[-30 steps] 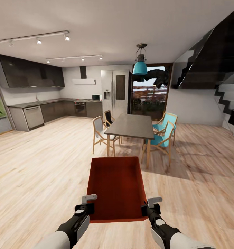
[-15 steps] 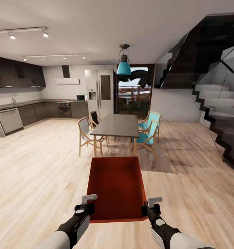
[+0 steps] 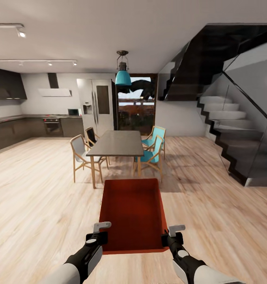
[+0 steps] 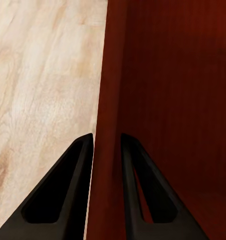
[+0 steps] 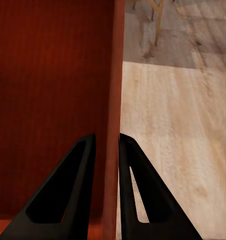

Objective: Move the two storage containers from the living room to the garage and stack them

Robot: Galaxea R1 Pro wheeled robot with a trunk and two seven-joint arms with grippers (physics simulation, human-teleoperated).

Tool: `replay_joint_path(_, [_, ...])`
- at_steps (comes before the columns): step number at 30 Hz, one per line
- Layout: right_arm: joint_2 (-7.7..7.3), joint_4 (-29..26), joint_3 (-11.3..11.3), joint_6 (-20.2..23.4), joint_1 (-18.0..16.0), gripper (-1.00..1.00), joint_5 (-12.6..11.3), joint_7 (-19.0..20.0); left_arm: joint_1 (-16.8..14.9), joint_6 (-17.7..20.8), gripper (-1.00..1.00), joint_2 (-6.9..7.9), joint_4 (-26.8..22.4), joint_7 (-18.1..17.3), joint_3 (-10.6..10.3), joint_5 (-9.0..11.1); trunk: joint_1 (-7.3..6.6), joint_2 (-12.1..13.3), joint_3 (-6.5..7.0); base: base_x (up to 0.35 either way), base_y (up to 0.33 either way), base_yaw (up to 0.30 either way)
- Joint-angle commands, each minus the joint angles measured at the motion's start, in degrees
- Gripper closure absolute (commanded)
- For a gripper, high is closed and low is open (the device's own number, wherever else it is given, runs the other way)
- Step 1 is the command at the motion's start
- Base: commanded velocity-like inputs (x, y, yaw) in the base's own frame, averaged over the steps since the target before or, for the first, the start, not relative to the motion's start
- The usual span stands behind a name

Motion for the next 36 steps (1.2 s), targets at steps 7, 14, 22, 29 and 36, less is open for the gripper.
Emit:
replay_joint_path(7, [-0.18, 0.09, -1.88, -0.24, -0.07, 1.0, -0.71, -0.84, -0.02, 0.37, 1.0, 0.25, -0.24, 0.89, 0.64, -0.62, 0.01, -0.07, -0.08, 0.0, 0.0, -0.282])
replay_joint_path(14, [-0.18, 0.09, -1.9, -0.24, -0.07, 1.0, -0.71, -0.84, -0.02, 0.33, 1.0, 0.25, -0.24, 0.89, 0.65, -0.62, 0.01, -0.07, -0.08, 0.0, 0.0, -0.282])
replay_joint_path(22, [-0.18, 0.09, -1.88, -0.24, -0.07, 1.0, -0.71, -0.82, -0.02, 0.32, 1.0, 0.25, -0.24, 0.82, 0.62, -0.66, 0.01, -0.07, -0.08, 0.0, 0.0, -0.282])
replay_joint_path(29, [-0.18, 0.09, -1.9, -0.24, -0.07, 1.0, -0.71, -0.83, -0.02, 0.32, 1.0, 0.25, -0.24, 0.81, 0.58, -0.64, 0.01, -0.07, -0.08, 0.0, 0.0, -0.282])
replay_joint_path(36, [-0.18, 0.09, -1.88, -0.24, -0.07, 1.0, -0.71, -0.85, -0.02, 0.32, 1.0, 0.25, -0.24, 0.8, 0.55, -0.65, 0.01, -0.07, -0.08, 0.0, 0.0, -0.282])
